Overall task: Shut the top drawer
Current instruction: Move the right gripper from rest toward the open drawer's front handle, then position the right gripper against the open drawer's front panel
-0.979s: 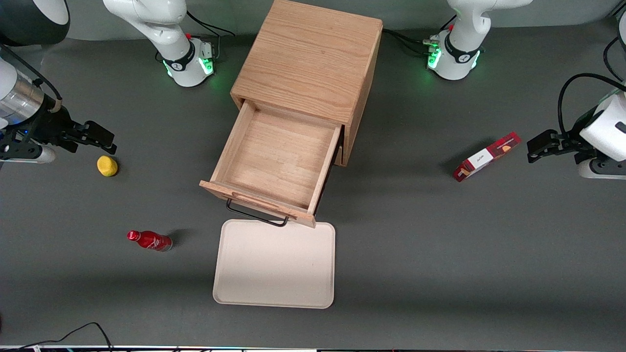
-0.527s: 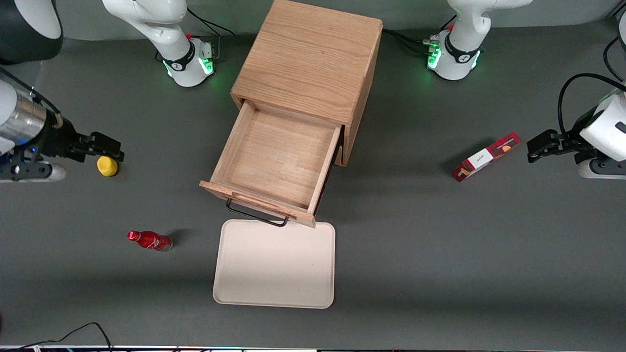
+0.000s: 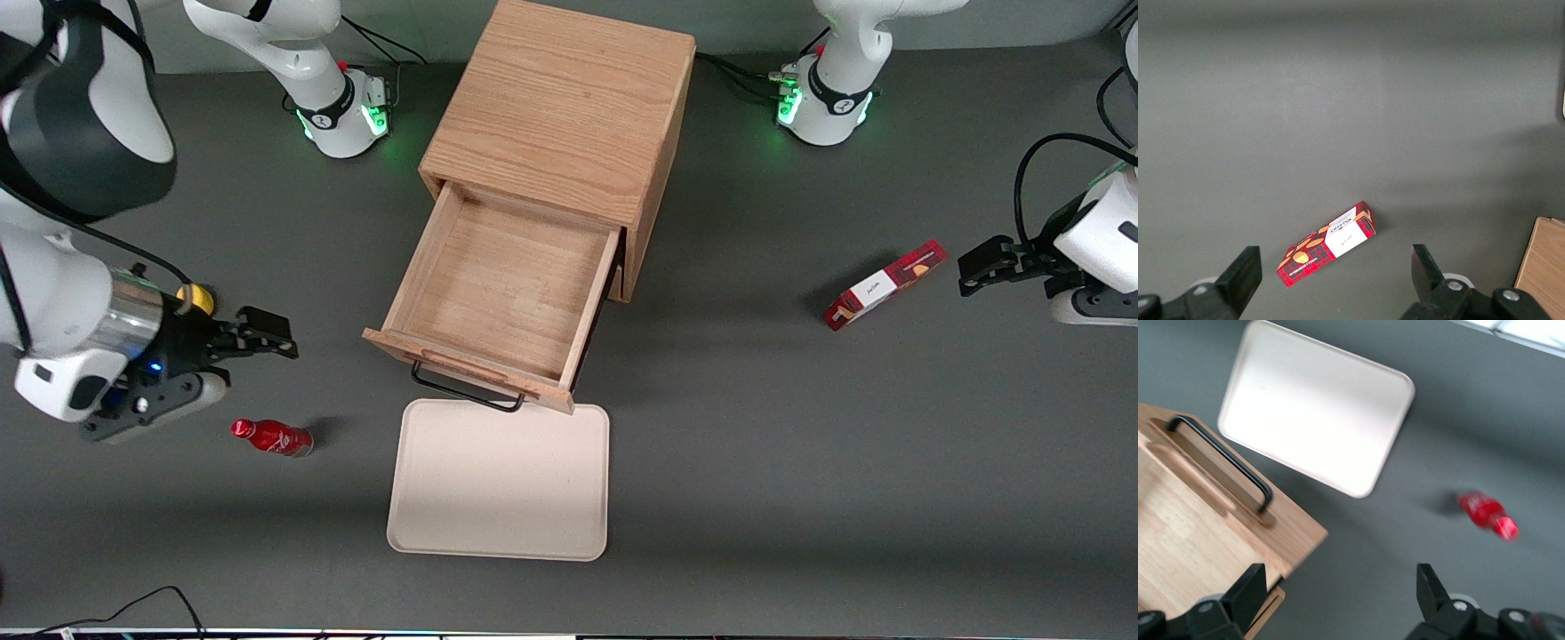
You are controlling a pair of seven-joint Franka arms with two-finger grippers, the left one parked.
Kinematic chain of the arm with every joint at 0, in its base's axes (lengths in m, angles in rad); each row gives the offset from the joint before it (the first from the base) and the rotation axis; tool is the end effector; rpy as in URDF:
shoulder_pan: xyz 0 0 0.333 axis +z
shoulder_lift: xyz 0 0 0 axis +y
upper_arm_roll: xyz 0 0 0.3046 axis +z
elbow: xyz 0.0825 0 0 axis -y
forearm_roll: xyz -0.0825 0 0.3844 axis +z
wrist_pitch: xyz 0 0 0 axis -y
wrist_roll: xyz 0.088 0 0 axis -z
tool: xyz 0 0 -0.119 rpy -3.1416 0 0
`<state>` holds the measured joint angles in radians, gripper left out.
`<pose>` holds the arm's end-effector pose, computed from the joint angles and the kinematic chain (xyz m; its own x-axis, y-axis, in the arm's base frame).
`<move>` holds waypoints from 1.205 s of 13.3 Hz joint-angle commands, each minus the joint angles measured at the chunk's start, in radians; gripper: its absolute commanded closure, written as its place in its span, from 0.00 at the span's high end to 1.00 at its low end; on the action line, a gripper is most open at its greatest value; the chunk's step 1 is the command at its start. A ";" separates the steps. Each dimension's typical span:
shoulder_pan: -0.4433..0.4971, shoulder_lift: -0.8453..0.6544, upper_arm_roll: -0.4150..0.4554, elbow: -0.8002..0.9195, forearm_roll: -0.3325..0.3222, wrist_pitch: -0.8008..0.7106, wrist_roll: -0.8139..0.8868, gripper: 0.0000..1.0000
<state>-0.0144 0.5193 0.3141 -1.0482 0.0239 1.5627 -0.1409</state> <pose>0.6742 0.1505 0.5337 0.9215 0.3863 0.0410 0.3873 -0.9056 -0.1728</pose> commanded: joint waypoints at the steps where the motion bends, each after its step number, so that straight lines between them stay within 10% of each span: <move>1: 0.024 0.109 0.039 0.102 0.014 0.060 -0.196 1.00; 6: 0.066 0.224 0.062 0.158 0.123 0.123 -0.399 1.00; 16: 0.125 0.321 0.057 0.159 0.125 0.180 -0.427 1.00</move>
<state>0.0795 0.8135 0.3746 -0.9333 0.1337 1.7401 -0.5542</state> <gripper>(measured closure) 0.000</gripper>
